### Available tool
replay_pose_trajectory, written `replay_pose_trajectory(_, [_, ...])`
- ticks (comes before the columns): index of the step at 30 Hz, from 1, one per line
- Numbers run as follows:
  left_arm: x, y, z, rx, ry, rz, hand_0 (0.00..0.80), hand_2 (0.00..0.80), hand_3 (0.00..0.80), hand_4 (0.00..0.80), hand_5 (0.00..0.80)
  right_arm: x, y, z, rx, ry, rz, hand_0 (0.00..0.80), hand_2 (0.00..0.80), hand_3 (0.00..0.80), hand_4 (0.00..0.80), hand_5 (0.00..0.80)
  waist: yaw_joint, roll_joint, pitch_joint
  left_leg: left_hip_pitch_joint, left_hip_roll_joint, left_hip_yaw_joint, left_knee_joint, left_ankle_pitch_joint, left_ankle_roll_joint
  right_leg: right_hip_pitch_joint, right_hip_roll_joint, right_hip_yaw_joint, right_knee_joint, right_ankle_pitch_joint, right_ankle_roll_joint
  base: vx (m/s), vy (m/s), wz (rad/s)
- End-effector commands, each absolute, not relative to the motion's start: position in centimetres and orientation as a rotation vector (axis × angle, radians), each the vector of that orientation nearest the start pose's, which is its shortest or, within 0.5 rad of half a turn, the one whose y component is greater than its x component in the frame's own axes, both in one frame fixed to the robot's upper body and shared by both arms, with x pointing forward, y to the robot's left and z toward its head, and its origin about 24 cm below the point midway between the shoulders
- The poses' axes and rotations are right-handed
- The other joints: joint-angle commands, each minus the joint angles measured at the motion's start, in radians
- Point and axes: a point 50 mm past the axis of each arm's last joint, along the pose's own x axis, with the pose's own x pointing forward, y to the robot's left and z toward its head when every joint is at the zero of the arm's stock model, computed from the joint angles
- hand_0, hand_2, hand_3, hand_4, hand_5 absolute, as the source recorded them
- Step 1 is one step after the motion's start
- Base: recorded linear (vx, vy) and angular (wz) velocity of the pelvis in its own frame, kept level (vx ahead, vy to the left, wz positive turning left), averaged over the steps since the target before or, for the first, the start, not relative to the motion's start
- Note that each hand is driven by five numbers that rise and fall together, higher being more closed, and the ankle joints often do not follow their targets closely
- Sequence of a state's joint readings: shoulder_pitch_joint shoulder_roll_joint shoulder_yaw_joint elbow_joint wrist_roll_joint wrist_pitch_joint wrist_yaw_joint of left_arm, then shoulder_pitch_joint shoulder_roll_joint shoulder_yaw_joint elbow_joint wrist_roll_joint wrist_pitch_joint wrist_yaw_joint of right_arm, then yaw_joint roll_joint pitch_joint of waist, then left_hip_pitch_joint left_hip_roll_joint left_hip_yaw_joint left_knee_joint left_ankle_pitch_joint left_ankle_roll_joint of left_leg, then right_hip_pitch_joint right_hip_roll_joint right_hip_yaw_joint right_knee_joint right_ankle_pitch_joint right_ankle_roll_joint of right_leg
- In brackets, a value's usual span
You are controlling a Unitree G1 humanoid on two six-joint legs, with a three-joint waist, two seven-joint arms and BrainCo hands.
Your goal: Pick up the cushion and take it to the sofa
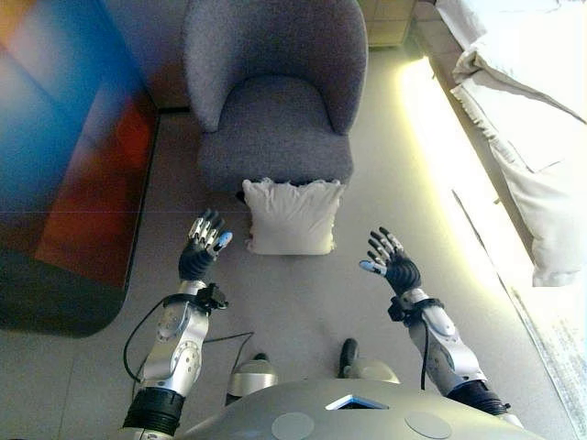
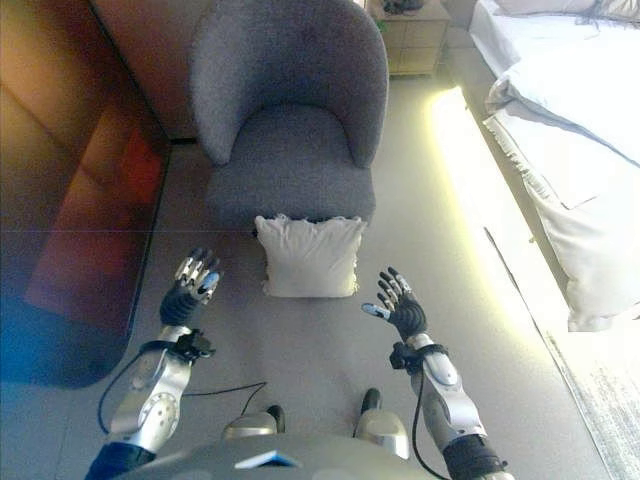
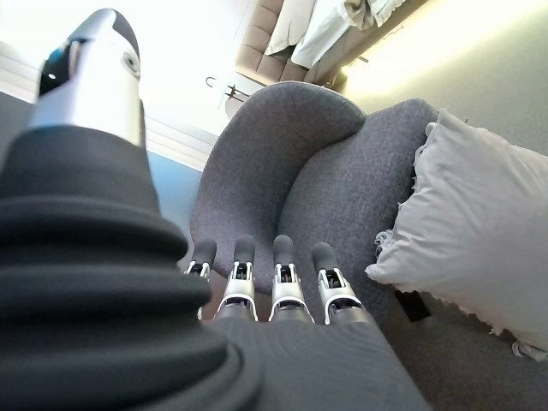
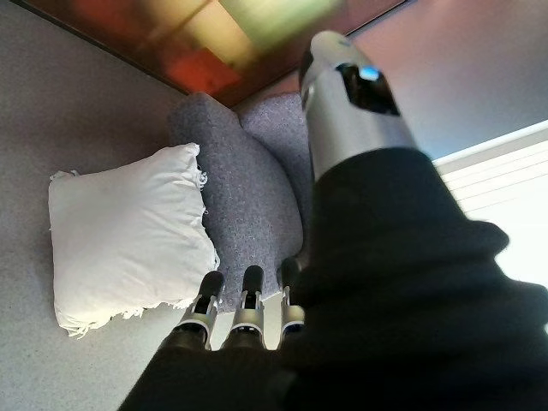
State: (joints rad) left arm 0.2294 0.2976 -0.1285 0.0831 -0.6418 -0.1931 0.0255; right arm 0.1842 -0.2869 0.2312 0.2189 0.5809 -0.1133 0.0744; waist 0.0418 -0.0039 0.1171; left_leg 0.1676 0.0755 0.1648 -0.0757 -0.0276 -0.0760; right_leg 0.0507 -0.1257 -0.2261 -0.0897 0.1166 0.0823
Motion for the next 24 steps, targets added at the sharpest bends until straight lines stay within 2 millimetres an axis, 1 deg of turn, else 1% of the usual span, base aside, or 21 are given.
replay_pose_trajectory(1, [20.8, 20.3, 1.1, -0.232, 0.082, 0.041, 0.0, 0.0, 0.0, 0.0, 0.0, 20.7, -17.0, -1.5, 0.258, 0.178, 0.107, 0.0, 0.0, 0.0, 0.0, 0.0, -0.007, -0.015, 0.014, -0.065, -0.029, 0.008, 0.022, 0.005, 0.038, 0.061, -0.005, -0.031, 0.035, -0.106, 0.029, 0.0, 0.0, 0.0])
replay_pose_trajectory(2, [20.8, 20.2, 0.7, -0.217, 0.115, 0.036, 0.0, 0.0, 0.0, 0.0, 0.0, 20.8, -17.1, -1.4, 0.205, 0.176, 0.097, 0.0, 0.0, 0.0, 0.0, 0.0, -0.008, -0.014, 0.014, -0.065, -0.03, 0.008, 0.023, 0.005, 0.038, 0.061, -0.006, -0.031, 0.036, -0.105, 0.03, 0.0, 0.0, 0.0])
replay_pose_trajectory(4, [20.9, 20.1, 0.5, -0.211, 0.131, 0.026, 0.0, 0.0, 0.0, 0.0, 0.0, 20.9, -17.3, -1.2, 0.12, 0.178, 0.096, 0.0, 0.0, 0.0, 0.0, 0.0, -0.01, -0.013, 0.015, -0.067, -0.03, 0.008, 0.022, 0.008, 0.038, 0.058, -0.007, -0.029, 0.036, -0.103, 0.032, 0.0, 0.0, 0.0])
replay_pose_trajectory(6, [21.1, 19.8, 0.7, -0.269, 0.132, -0.028, 0.0, 0.0, 0.0, 0.0, 0.0, 21.1, -17.2, -0.8, 0.143, 0.175, 0.132, 0.0, 0.0, 0.0, 0.0, 0.0, -0.011, -0.012, 0.017, -0.067, -0.031, 0.008, 0.02, 0.009, 0.039, 0.058, -0.008, -0.031, 0.033, -0.102, 0.033, 0.0, 0.0, 0.0])
replay_pose_trajectory(8, [21.2, 18.9, 0.9, -0.376, 0.128, -0.128, 0.0, 0.0, 0.0, 0.0, 0.0, 21.2, -16.8, -0.5, 0.262, 0.172, 0.187, 0.0, 0.0, 0.0, 0.0, 0.0, -0.011, -0.011, 0.019, -0.064, -0.031, 0.009, 0.018, 0.009, 0.039, 0.06, -0.009, -0.035, 0.031, -0.099, 0.034, 0.0, 0.0, 0.0])
replay_pose_trajectory(11, [21.2, 16.4, 1.1, -0.659, 0.138, -0.322, 0.0, 0.0, 0.0, 0.0, 0.0, 21.5, -15.3, 0.0, 0.558, 0.136, 0.315, 0.0, 0.0, 0.0, 0.0, 0.0, -0.01, -0.007, 0.018, -0.056, -0.031, 0.012, 0.011, 0.009, 0.041, 0.065, -0.01, -0.043, 0.028, -0.096, 0.036, 0.0, 0.0, 0.0])
replay_pose_trajectory(13, [21.0, 14.8, 1.2, -0.89, 0.127, -0.435, 0.0, 0.0, 0.0, 0.0, 0.0, 21.5, -14.2, 0.3, 0.749, 0.094, 0.401, 0.0, 0.0, 0.0, 0.0, 0.0, -0.012, -0.003, 0.016, -0.053, -0.03, 0.018, 0.01, 0.006, 0.041, 0.066, -0.011, -0.045, 0.027, -0.097, 0.037, 0.0, 0.0, 0.0])
replay_pose_trajectory(15, [20.7, 13.5, 1.2, -1.092, 0.111, -0.516, 0.0, 0.0, 0.0, 0.0, 0.0, 21.5, -13.3, 0.4, 0.923, 0.055, 0.474, 0.0, 0.0, 0.0, 0.0, 0.0, -0.015, 0.001, 0.013, -0.048, -0.03, 0.026, 0.007, 0.002, 0.041, 0.066, -0.012, -0.046, 0.028, -0.097, 0.038, 0.0, 0.0, 0.0])
replay_pose_trajectory(17, [20.3, 12.6, 1.0, -1.25, 0.104, -0.54, 0.0, 0.0, 0.0, 0.0, 0.0, 21.3, -12.8, 0.4, 1.046, 0.024, 0.505, 0.0, 0.0, 0.0, 0.0, 0.0, -0.017, 0.003, 0.007, -0.045, -0.029, 0.032, 0.006, -0.001, 0.042, 0.065, -0.013, -0.045, 0.029, -0.097, 0.04, 0.0, 0.0, 0.0])
replay_pose_trajectory(18, [20.0, 12.4, 0.7, -1.287, 0.1, -0.536, 0.0, 0.0, 0.0, 0.0, 0.0, 21.2, -12.6, 0.4, 1.078, 0.01, 0.518, 0.0, 0.0, 0.0, 0.0, 0.0, -0.019, 0.002, 0.004, -0.044, -0.029, 0.035, 0.007, -0.004, 0.042, 0.065, -0.013, -0.043, 0.028, -0.098, 0.041, 0.0, 0.0, 0.0])
replay_pose_trajectory(20, [19.7, 12.2, 0.4, -1.313, 0.102, -0.523, 0.0, 0.0, 0.0, 0.0, 0.0, 21.0, -12.6, 0.5, 1.079, -0.006, 0.514, 0.0, 0.0, 0.0, 0.0, 0.0, -0.02, 0.001, 0.0, -0.045, -0.029, 0.037, 0.007, -0.005, 0.042, 0.063, -0.012, -0.041, 0.028, -0.098, 0.042, 0.0, 0.0, 0.0])
replay_pose_trajectory(24, [19.2, 12.5, -0.1, -1.37, 0.085, -0.507, 0.0, 0.0, 0.0, 0.0, 0.0, 20.6, -12.7, 0.4, 1.138, -0.026, 0.52, 0.0, 0.0, 0.0, 0.0, 0.0, -0.02, -0.002, -0.007, -0.045, -0.028, 0.038, 0.007, -0.006, 0.044, 0.064, -0.01, -0.037, 0.024, -0.098, 0.04, 0.0, 0.0, 0.0])
